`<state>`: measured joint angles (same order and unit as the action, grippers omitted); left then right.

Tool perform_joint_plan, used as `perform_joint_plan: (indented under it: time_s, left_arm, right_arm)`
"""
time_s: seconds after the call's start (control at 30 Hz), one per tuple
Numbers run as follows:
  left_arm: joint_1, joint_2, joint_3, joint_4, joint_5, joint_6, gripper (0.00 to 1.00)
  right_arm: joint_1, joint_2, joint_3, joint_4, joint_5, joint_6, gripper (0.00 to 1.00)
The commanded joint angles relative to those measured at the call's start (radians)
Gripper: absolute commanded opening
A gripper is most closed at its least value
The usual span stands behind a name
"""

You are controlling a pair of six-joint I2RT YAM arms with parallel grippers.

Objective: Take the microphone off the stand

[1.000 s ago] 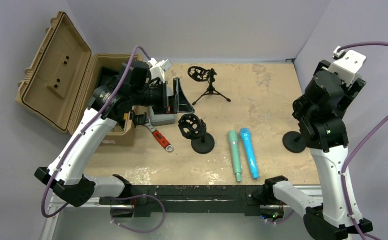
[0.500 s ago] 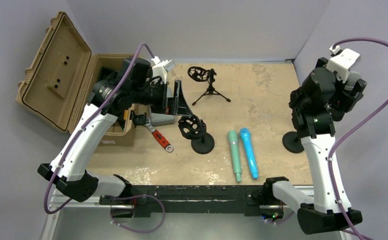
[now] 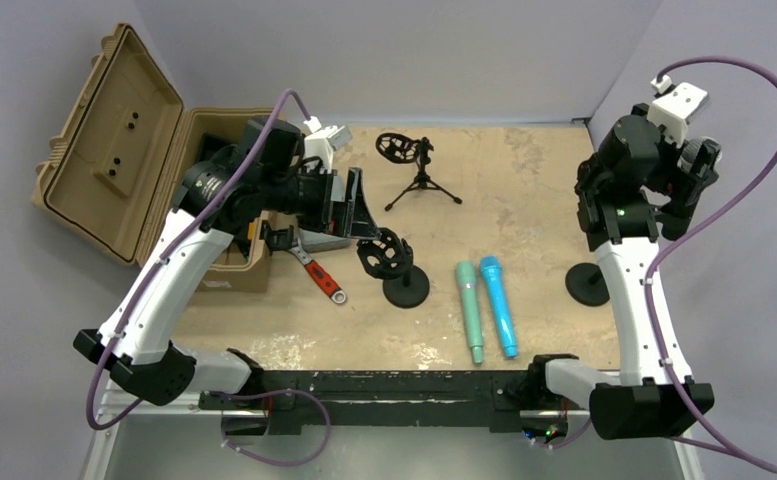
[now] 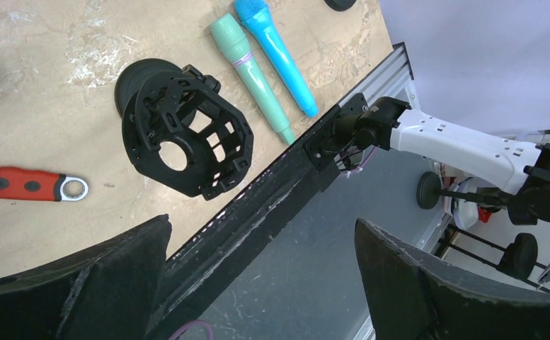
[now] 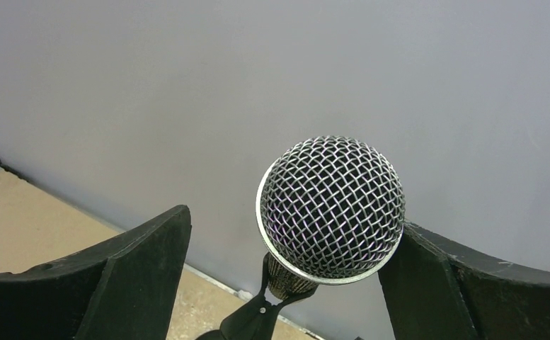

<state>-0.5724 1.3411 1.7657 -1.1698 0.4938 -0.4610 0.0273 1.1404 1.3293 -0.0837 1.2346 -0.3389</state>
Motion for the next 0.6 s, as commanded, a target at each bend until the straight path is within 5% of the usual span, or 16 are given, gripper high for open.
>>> perform_joint_plan:
  time_s: [0.0,0.13,0.37,0.57]
  left_arm:
    - [-0.003,-0.047,0.027,0.002,0.001,0.027,0.99]
    - [-0.005,-0.055,0.017,0.004,0.005,0.027,0.99]
    - [-0.004,-0.057,0.005,0.01,0.005,0.026,0.99]
    - [-0.004,-0.047,0.01,0.022,0.005,0.018,0.99]
  right_arm:
    - [-0.017,0.001,0.019,0.109,-0.001,-0.022,0.88]
    - [-0.018,0.003,-0.006,0.183,-0.004,-0.068,0.77]
    - [-0.018,-0.057,-0.039,0.229,-0.098,-0.067,0.37]
    - [0.001,-0.059,0.018,0.104,-0.342,0.045,0.19]
